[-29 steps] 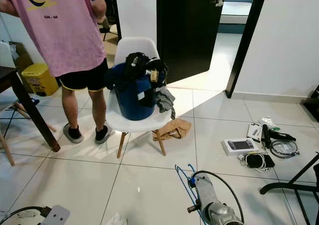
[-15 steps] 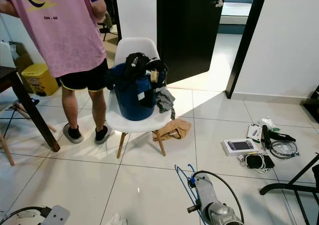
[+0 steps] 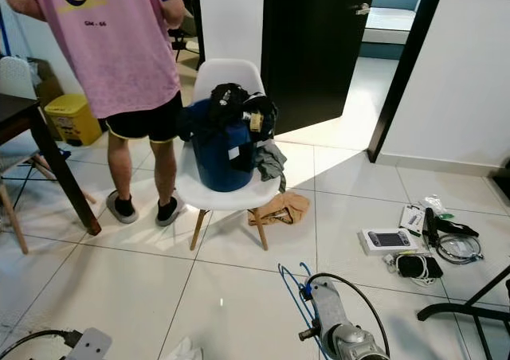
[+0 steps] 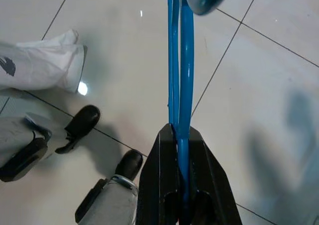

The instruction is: Hang hanger

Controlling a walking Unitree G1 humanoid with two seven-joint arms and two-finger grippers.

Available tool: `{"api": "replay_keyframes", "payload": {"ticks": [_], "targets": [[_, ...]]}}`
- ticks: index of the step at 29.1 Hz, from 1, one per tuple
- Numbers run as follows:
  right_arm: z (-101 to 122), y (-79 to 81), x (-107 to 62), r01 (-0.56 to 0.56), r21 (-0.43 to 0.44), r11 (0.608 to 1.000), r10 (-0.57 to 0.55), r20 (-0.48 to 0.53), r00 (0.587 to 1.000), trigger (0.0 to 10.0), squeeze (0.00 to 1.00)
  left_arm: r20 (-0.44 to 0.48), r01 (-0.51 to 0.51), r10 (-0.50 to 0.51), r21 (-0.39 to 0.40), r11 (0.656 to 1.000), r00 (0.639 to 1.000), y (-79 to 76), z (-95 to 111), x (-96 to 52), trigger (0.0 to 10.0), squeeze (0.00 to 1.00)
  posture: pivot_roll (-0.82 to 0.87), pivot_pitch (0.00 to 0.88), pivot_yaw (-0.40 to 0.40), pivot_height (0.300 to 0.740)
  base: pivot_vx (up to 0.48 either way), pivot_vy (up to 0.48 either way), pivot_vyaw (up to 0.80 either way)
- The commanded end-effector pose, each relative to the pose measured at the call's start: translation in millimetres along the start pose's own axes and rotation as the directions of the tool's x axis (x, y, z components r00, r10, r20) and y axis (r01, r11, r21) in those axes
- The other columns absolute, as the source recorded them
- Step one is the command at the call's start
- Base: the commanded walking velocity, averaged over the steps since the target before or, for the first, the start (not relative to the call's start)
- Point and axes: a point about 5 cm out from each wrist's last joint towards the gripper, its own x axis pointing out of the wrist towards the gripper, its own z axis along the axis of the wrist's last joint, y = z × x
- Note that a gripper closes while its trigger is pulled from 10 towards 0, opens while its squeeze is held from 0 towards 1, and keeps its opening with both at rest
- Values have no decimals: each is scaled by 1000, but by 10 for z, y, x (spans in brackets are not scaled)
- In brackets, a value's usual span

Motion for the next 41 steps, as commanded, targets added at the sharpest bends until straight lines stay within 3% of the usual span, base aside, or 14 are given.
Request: {"api": "replay_keyframes", "payload": {"ticks": [1,41], "targets": [[12,-14,-3,2,-4,1000,-2,8,1000,10000,0,12,-3,2,8,1000,1000,41,20,27,10000,0,299,4,-104,740,0,0,0],[6,-11,-3,-6,2,1000,6,2,1000,10000,0,11,-1,0,9,1000,1000,33,28,30,10000,0,314,0,-138,740,0,0,0]]}}
